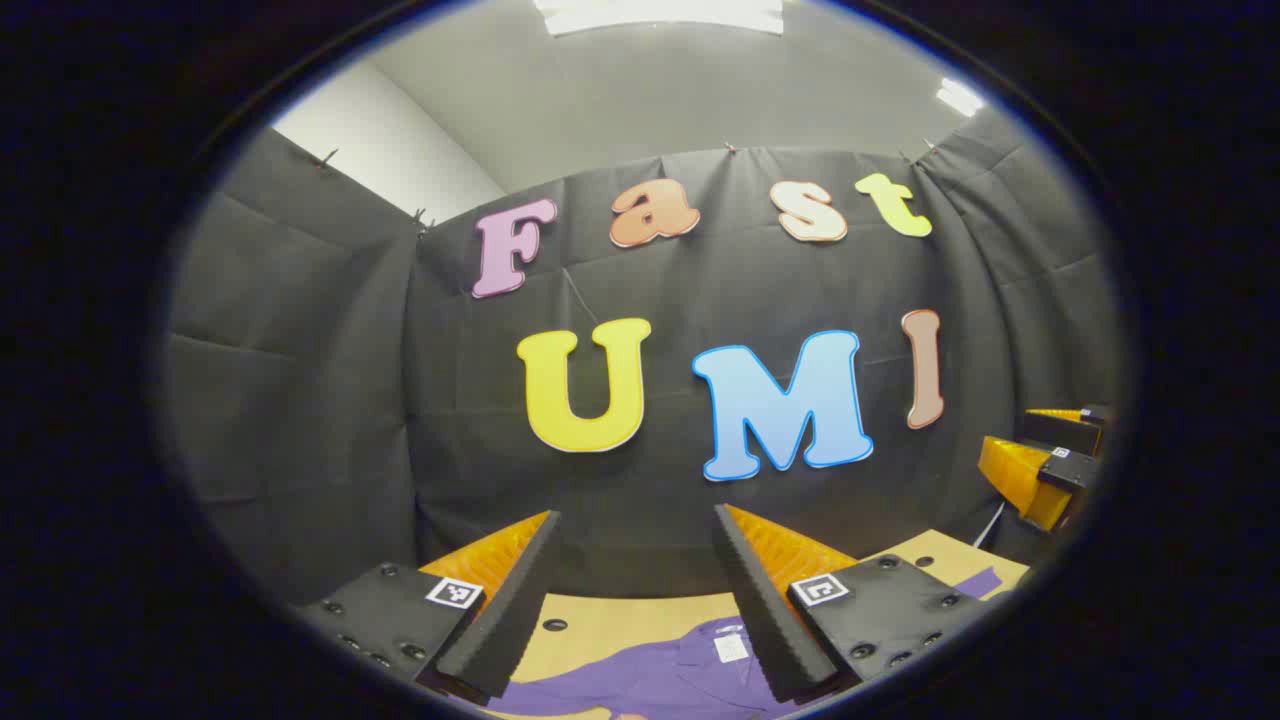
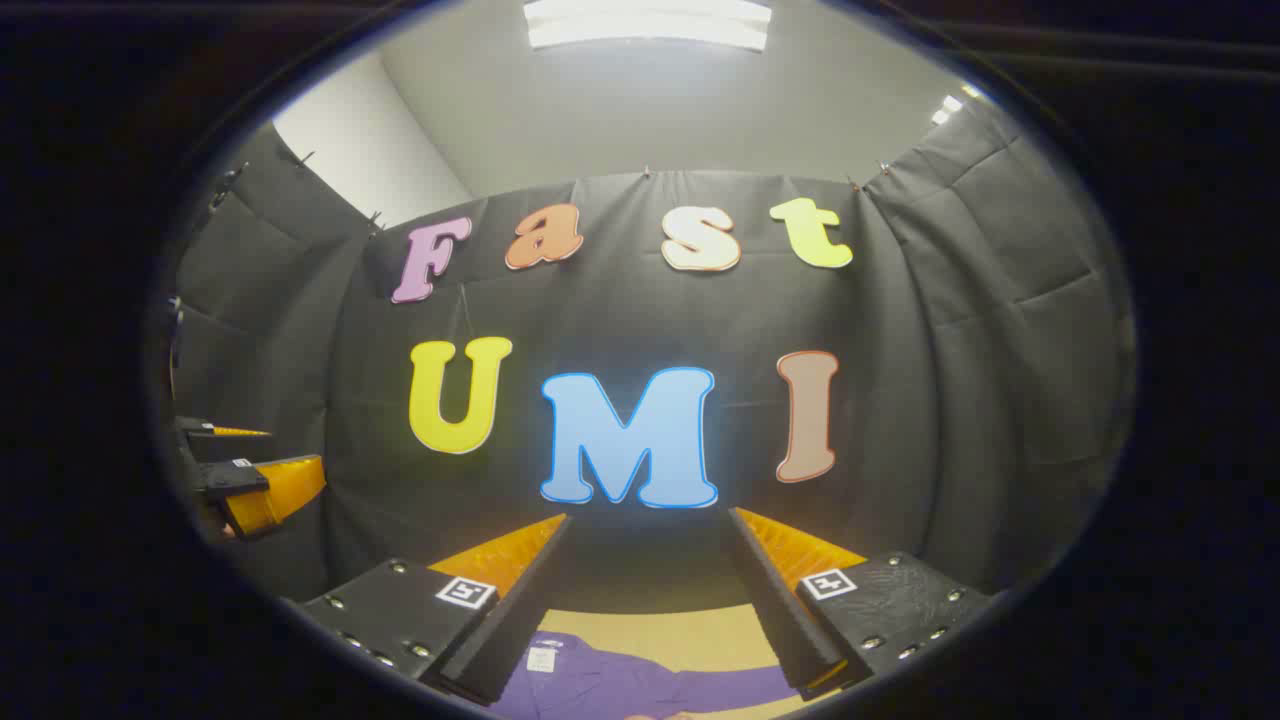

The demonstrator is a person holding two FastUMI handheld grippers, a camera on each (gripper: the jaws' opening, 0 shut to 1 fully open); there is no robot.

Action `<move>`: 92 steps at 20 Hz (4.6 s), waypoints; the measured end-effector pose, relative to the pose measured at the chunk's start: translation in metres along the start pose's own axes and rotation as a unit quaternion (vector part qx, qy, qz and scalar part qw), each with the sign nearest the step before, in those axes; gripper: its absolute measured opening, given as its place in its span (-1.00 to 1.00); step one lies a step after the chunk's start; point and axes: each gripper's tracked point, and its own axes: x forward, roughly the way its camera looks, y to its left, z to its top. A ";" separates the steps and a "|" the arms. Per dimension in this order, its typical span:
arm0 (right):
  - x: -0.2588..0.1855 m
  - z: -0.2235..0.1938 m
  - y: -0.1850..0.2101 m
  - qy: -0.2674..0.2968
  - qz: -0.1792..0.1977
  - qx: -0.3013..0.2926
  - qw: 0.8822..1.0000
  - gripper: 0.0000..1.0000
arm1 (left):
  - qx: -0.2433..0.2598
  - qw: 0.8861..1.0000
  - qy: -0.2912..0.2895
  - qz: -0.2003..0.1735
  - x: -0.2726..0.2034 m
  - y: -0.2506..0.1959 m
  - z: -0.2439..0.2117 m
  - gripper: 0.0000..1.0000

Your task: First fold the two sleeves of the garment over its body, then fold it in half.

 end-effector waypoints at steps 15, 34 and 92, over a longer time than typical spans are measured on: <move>0.012 -0.028 0.007 0.049 0.027 -0.003 0.998 0.91 | -0.013 1.000 0.013 -0.006 0.011 0.001 -0.015 0.89; 0.030 -0.216 -0.242 0.271 -0.151 -0.003 0.951 0.90 | 0.028 0.999 0.040 0.020 0.004 0.007 -0.041 0.87; 0.027 -0.475 -0.340 0.595 -0.185 0.076 0.778 -0.98 | 0.048 0.986 0.069 0.145 -0.039 0.079 -0.056 0.87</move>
